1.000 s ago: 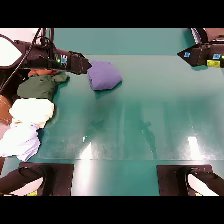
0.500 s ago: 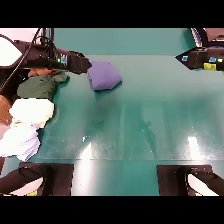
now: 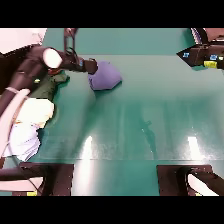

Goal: Fold the shirts.

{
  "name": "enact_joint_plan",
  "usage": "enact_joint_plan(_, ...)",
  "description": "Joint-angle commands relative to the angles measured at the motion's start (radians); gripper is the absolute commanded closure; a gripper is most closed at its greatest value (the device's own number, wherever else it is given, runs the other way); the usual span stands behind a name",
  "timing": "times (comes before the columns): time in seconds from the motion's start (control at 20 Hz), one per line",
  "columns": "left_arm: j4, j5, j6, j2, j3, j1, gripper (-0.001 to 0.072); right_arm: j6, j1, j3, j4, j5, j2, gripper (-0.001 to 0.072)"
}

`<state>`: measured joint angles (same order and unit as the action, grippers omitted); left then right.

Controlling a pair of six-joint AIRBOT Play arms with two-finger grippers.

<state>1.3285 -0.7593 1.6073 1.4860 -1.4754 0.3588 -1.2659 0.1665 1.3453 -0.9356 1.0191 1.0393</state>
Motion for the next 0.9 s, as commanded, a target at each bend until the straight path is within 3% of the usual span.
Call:
enact_joint_plan(0.0,-0.013,0.129,0.016,0.187,-0.019,-0.005,0.0152,0.0,0.0,0.0,0.0,0.027,0.0,0.0692)
enact_joint_plan(0.35,-0.012,0.151,0.016,0.32,-0.114,-0.005,0.0155,0.0,0.0,0.0,0.0,0.039,0.0,0.0692)
enact_joint_plan(0.4,-0.011,0.147,0.016,0.318,-0.127,-0.005,0.0183,0.0,0.0,0.0,0.0,0.039,0.0,0.0693)
enact_joint_plan(0.5,0.01,0.076,0.008,0.318,-0.197,-0.005,0.0682,0.0,0.0,0.0,0.0,0.04,-0.002,0.0692)
enact_joint_plan(0.7,0.126,-0.193,-0.044,0.282,-0.451,-0.004,0.0684,0.0,0.0,0.063,-0.034,0.043,-0.017,0.0693)
enact_joint_plan(0.85,0.168,-0.246,-0.044,0.104,-0.573,-0.004,0.0684,0.0,0.0,0.197,-0.091,0.081,-0.017,0.0693)
